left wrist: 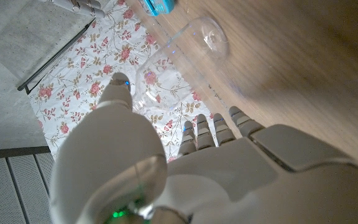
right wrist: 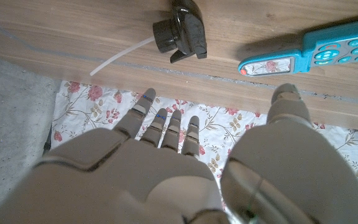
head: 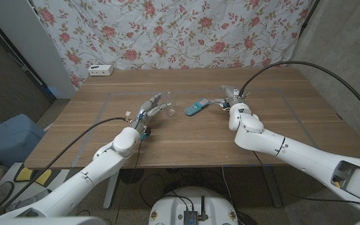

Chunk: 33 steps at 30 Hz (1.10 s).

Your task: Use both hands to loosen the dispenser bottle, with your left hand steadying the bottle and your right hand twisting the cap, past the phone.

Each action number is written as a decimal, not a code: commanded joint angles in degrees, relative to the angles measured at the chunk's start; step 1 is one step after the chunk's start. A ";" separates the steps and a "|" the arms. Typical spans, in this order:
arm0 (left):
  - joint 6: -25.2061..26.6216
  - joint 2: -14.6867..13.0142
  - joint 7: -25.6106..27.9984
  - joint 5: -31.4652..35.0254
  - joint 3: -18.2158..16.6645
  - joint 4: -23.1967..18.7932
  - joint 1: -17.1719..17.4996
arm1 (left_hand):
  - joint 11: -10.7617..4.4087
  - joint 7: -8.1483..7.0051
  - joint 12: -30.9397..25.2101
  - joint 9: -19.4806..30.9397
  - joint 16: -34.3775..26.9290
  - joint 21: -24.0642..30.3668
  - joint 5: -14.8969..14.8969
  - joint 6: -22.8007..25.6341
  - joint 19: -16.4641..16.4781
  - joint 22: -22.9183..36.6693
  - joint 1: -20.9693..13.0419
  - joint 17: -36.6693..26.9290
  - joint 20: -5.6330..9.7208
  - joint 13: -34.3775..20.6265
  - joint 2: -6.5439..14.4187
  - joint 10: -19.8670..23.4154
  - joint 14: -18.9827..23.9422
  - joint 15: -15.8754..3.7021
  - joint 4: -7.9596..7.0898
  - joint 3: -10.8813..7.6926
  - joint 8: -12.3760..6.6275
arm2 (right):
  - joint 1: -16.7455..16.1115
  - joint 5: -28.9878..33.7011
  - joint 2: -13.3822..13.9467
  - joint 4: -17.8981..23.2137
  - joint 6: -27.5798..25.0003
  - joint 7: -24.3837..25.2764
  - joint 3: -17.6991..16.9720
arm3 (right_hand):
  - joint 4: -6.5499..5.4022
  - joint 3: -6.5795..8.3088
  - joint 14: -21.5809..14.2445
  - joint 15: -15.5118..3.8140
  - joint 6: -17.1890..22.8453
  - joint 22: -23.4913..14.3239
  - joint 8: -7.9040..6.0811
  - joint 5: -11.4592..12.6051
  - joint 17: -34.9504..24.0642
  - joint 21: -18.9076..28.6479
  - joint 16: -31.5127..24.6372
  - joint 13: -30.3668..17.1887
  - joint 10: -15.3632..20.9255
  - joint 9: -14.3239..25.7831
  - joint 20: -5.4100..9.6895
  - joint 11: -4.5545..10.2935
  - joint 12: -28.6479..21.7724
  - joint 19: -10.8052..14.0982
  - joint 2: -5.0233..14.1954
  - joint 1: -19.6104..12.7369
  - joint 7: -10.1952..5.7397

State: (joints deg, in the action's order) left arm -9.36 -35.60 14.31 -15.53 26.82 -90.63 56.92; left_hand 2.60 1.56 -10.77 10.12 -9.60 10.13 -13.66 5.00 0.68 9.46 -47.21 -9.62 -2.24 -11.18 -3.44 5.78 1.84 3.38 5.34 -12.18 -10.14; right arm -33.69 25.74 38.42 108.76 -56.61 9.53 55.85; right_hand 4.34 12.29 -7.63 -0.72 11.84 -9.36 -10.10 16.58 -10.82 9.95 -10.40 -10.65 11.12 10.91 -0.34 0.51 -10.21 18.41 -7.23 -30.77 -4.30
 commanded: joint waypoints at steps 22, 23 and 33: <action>-14.68 1.84 -8.98 -6.24 -3.05 10.39 -2.47 | 0.36 0.37 -1.00 0.09 -0.95 0.71 -0.06 2.14 0.42 0.33 4.21 -0.19 -0.29 0.14 5.77 1.47 1.09 0.06 -3.45 -0.31 -0.76 | -10.50 -8.91 -1.47 2.63 13.13 9.84 -13.13 | -5.44 -1.41 1.04 -1.08 -1.00 -0.11 -0.69 -0.29 -0.52 0.64 -0.81 0.01 -0.67 -0.01 3.06 0.94 -0.42 0.54 4.75 8.56 0.08; -15.66 2.17 -9.90 -6.69 -2.96 11.37 -2.86 | 0.36 0.35 -1.00 0.09 -0.95 0.71 -0.03 2.17 0.43 0.33 4.30 -0.18 -0.31 0.14 5.98 1.47 1.12 0.08 -3.52 -0.33 -0.75 | -10.60 -9.17 -1.41 2.55 13.51 9.91 -13.36 | -5.53 -1.51 1.08 -1.06 -1.16 -0.11 -0.63 -0.32 -0.50 0.67 -0.79 0.01 -0.71 -0.02 3.11 1.02 -0.42 0.63 4.73 8.76 0.08; -17.82 4.58 -10.47 -7.95 -2.93 14.68 -4.34 | 0.13 0.31 -1.12 0.10 -0.87 0.75 0.30 2.61 0.56 0.34 4.77 -0.07 -0.31 0.18 7.11 1.75 1.25 0.04 -3.86 -0.41 -0.80 | -12.73 -14.25 -2.25 0.04 21.28 12.62 -17.70 | -6.42 -2.12 0.99 -1.26 -1.60 -0.09 -0.59 -0.46 -0.42 0.85 -0.88 0.06 -0.83 -0.09 3.62 1.04 -0.47 1.38 5.10 10.50 -0.22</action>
State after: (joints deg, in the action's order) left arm -24.19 -33.64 5.60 -22.10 23.87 -81.14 54.95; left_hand 2.76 1.97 -11.56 10.13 -9.98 10.41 -13.66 7.08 0.69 9.46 -42.62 -9.60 -2.24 -10.92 2.98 7.01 2.77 3.27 1.80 -12.46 -10.60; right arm -44.06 17.46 36.83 110.71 -44.38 18.51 42.43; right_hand -1.45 10.06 -6.62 -1.74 10.51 -9.35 -10.41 16.31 -11.07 10.64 -11.04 -10.66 10.32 10.65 2.26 1.34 -10.20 19.18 -2.38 -20.81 -4.20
